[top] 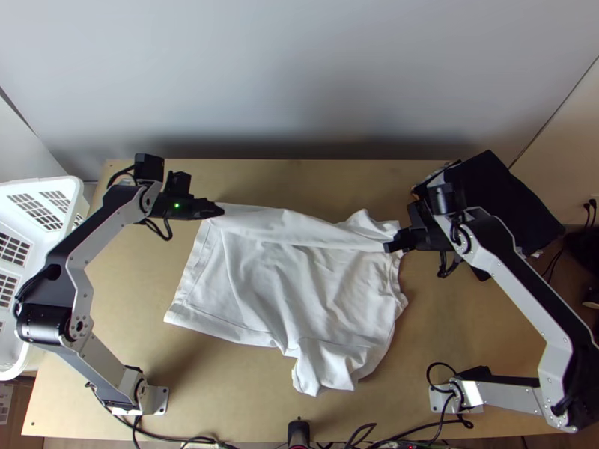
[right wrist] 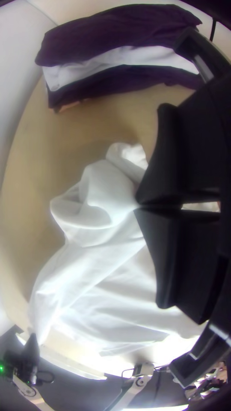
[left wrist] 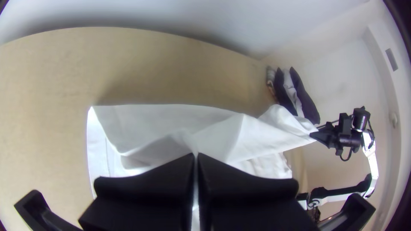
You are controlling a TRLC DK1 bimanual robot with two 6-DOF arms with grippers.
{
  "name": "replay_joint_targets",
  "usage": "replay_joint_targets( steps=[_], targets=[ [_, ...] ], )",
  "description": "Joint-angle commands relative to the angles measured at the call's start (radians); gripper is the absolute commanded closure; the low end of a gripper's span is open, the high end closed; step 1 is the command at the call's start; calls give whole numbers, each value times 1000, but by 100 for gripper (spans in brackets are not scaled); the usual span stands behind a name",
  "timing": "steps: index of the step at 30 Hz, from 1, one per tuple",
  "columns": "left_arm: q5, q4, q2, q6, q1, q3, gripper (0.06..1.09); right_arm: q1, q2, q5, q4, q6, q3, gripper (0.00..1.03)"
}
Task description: Fold the t-shirt
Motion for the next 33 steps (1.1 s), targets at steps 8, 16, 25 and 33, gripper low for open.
replay_joint_targets(
  steps=[8,16,25,33],
  targets=[
    [38,-84,-42,160,46,-46,105,24,-91,-75,-195,-26,-32,100],
    [62,-182,-48,258,51,-57,105,73,-158,-87,-238,-26,-106,100],
    [91,-265,-47,418,83,-75,105,170,-173,-113,-239,-26,-233,100],
    [90,-248,-44,455,80,-131,105,222,-144,-111,-155,-14,-281,100]
  ],
)
